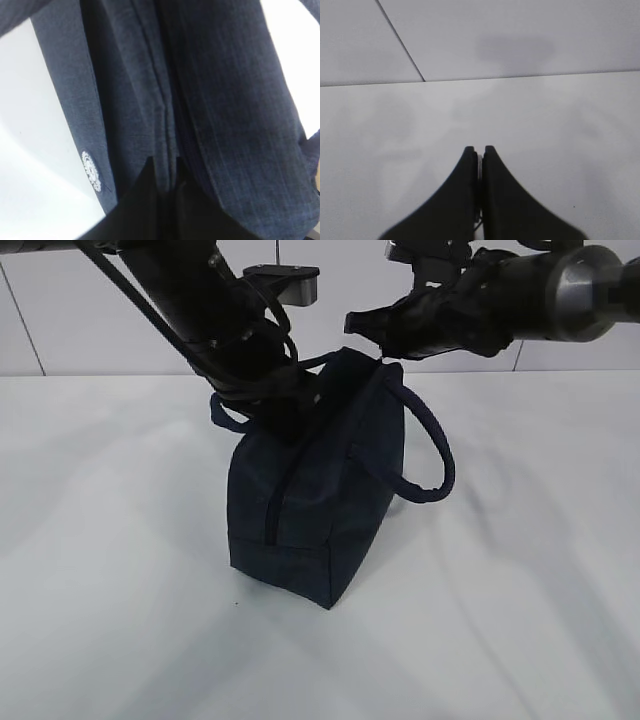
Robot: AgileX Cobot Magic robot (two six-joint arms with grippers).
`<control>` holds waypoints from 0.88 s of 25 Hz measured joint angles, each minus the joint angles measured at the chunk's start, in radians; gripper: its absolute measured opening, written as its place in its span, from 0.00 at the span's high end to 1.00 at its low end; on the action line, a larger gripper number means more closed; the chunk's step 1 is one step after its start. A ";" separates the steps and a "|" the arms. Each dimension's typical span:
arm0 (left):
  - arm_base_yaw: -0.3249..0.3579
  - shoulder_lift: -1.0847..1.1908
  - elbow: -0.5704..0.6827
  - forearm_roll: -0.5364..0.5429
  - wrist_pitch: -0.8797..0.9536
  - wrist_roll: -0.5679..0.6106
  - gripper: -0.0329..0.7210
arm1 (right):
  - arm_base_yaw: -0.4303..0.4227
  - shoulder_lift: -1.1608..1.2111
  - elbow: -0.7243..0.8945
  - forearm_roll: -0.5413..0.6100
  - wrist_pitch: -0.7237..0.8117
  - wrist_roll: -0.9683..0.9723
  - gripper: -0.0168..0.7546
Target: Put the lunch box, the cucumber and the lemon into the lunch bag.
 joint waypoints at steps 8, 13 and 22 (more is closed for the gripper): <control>0.000 -0.002 0.000 0.002 0.013 0.000 0.95 | -0.009 0.020 0.000 0.013 -0.003 0.008 0.97; 0.000 -0.002 0.000 0.004 0.021 0.000 0.95 | -0.015 0.045 0.000 0.000 -0.012 0.008 0.97; 0.000 -0.002 0.000 0.007 0.021 -0.013 0.95 | -0.024 0.051 0.000 -0.001 -0.043 0.009 0.97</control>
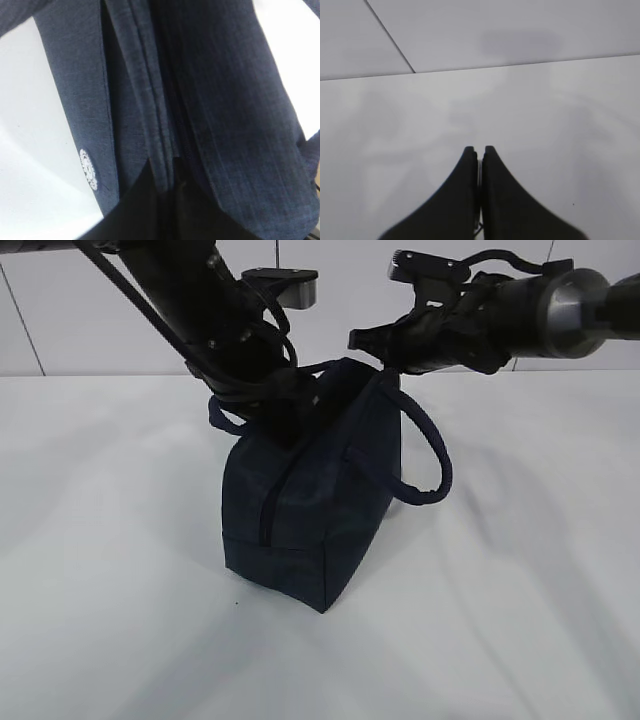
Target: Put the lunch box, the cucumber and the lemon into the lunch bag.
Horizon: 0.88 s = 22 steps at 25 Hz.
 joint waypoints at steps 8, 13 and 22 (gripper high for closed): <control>0.008 0.000 -0.057 0.014 0.020 -0.050 0.73 | -0.020 -0.033 0.000 -0.004 0.017 0.000 0.97; 0.023 -0.005 -0.112 0.014 -0.022 -0.065 0.49 | -0.029 -0.035 0.000 0.000 0.035 0.000 0.97; 0.031 0.055 -0.200 -0.022 -0.067 -0.064 0.46 | -0.029 -0.035 0.000 0.016 0.033 0.000 0.97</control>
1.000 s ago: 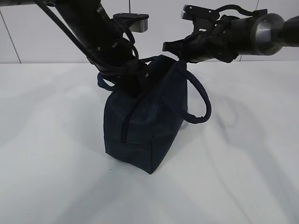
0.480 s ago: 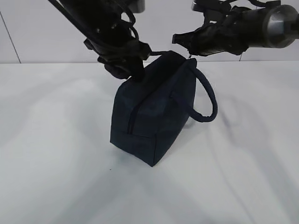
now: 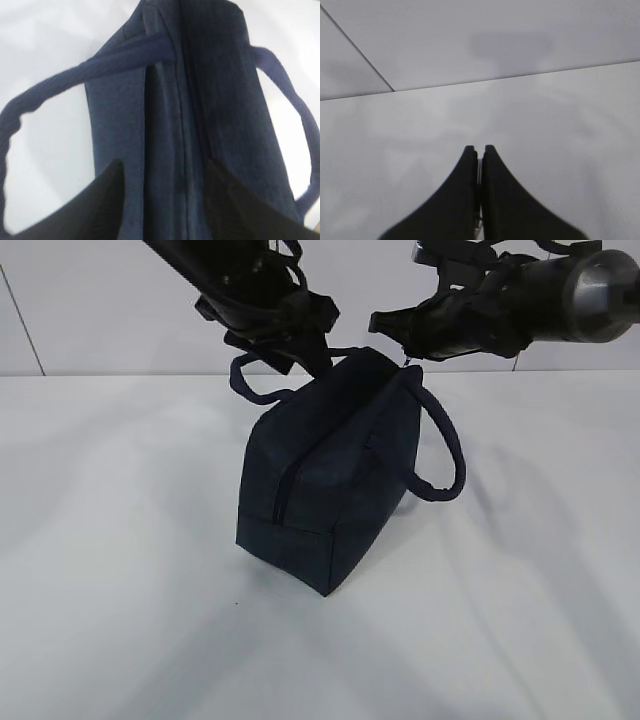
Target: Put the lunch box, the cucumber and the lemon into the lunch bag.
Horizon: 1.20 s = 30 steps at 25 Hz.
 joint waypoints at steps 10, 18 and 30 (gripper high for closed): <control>0.002 0.185 -0.211 -0.046 0.031 0.017 0.46 | 0.000 0.000 0.000 0.010 -0.007 0.000 0.97; 0.002 0.284 -0.314 -0.054 0.040 0.024 0.69 | 0.000 0.000 0.000 0.010 -0.007 0.000 0.97; 0.002 0.262 -0.317 -0.050 0.076 0.050 0.97 | 0.000 0.008 -0.002 -0.010 0.000 0.000 0.97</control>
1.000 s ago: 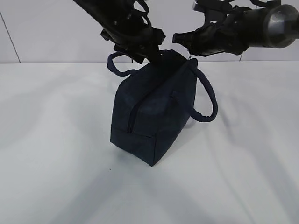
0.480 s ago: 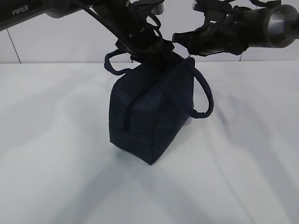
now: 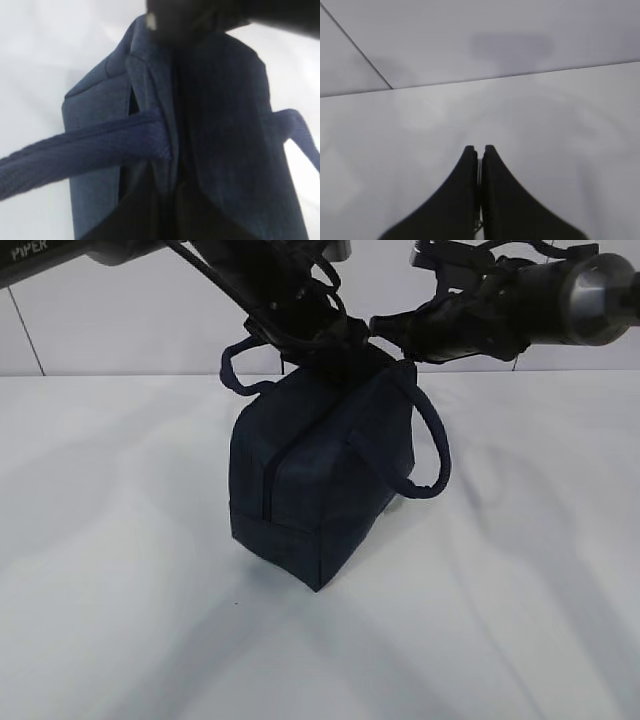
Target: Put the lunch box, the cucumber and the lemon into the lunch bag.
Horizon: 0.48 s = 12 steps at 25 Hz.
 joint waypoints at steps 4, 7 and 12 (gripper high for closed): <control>0.000 -0.017 0.000 0.002 0.020 0.000 0.97 | 0.000 0.017 -0.001 0.000 0.007 0.002 0.97; 0.000 -0.017 0.000 0.002 0.036 0.002 0.97 | 0.000 0.017 -0.001 -0.005 0.005 0.002 0.97; 0.000 -0.017 0.000 0.004 0.050 0.004 0.97 | 0.002 0.021 -0.002 -0.071 0.001 0.002 0.97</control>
